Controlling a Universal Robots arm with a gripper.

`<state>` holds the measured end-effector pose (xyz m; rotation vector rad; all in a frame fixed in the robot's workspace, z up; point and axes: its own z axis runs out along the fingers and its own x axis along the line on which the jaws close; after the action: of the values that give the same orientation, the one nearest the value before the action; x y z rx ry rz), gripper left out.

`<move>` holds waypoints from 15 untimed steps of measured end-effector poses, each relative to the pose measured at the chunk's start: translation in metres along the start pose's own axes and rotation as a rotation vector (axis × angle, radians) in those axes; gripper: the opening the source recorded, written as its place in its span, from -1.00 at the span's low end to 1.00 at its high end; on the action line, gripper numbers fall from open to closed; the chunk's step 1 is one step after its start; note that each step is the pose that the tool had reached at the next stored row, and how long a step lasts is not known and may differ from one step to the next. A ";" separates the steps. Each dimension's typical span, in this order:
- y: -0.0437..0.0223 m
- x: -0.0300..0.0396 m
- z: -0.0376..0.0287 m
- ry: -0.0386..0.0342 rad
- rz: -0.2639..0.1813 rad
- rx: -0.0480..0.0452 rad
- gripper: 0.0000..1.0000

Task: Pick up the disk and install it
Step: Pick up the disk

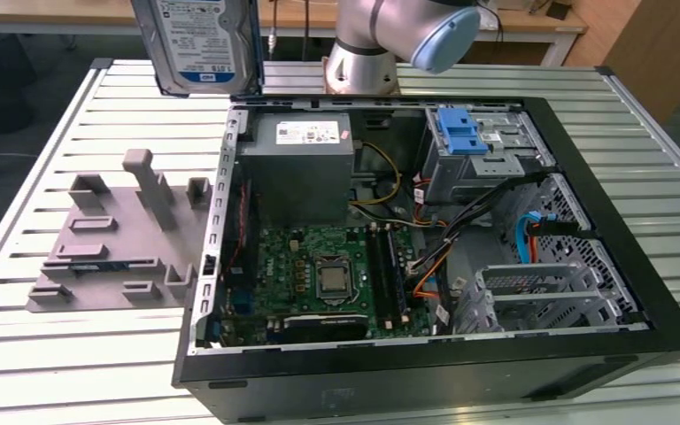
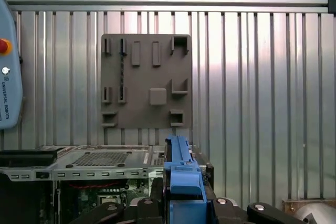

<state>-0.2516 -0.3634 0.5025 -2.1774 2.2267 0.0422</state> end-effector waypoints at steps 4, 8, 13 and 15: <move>-0.0025 0.0092 -0.0002 0.0006 0.000 -0.0001 -0.27; -0.0052 0.0188 -0.0004 0.0019 0.000 0.0001 -0.27; -0.0090 0.0293 -0.0008 0.0063 0.000 0.0001 -0.27; -0.0097 0.0335 -0.0009 0.0082 0.000 0.0002 -0.27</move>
<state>-0.2427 -0.3971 0.5022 -2.1815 2.2309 0.0330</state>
